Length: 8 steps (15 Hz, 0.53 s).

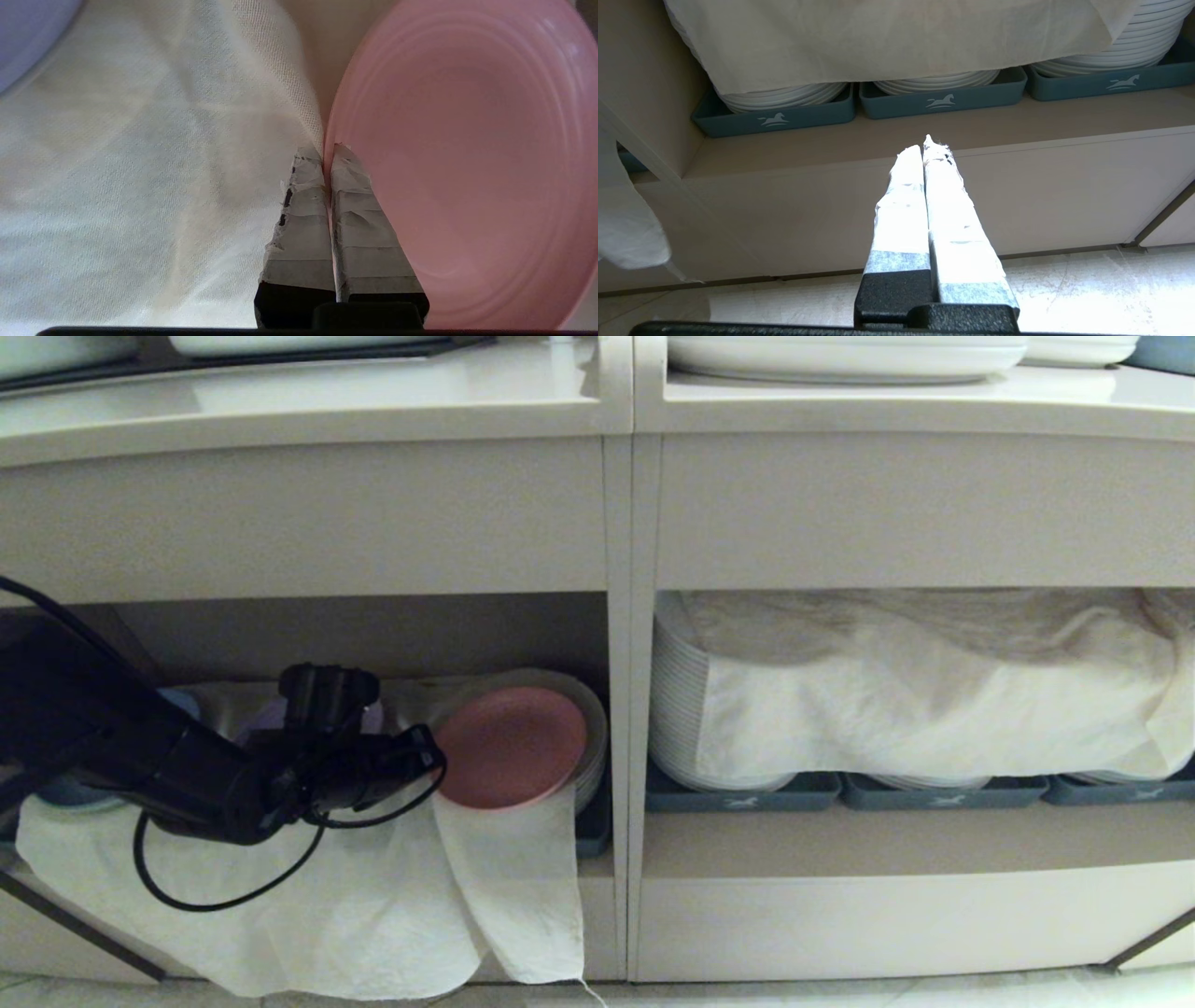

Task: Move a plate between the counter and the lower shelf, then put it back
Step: Pick up the plate in the cupboard

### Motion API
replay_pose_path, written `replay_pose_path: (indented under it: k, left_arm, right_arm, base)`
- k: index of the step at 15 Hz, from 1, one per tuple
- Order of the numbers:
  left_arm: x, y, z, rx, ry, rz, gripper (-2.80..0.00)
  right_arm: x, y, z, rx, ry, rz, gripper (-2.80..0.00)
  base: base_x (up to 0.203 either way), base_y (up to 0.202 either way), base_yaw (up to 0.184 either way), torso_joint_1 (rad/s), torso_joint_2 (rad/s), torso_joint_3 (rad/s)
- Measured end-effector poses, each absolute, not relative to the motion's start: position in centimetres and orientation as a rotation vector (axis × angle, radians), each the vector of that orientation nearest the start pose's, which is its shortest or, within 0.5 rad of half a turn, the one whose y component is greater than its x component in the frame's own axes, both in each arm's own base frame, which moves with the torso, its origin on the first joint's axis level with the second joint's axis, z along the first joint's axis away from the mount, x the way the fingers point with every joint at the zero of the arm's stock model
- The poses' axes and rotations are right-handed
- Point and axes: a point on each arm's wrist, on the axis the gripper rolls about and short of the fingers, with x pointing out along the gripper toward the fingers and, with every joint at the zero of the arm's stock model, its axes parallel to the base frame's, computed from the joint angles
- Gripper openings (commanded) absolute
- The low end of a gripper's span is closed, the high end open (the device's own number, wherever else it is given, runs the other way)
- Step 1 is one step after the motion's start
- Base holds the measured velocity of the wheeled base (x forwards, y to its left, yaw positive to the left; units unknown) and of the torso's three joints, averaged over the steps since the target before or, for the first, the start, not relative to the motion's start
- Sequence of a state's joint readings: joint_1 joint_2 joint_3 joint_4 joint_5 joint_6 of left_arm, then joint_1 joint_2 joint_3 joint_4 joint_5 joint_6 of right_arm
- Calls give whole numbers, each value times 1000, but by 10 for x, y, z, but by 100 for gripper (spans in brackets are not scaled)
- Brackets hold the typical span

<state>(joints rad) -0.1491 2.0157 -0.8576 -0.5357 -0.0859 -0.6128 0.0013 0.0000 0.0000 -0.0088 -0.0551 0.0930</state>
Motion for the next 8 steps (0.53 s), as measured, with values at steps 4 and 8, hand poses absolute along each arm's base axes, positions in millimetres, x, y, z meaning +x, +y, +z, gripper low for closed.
replay_pose_path:
  k: [4,8]
  left_arm:
    - [338,-49,84,-571,675,-19,-280]
    - [329,-45,88,-574,669,-9,-280]
  right_arm:
    - [-23,-1,76,93,-11,-53,-280]
    - [-23,-1,76,93,-12,-53,-280]
  base:
    - [0,0,0,0,0,0]
    - [0,0,0,0,0,0]
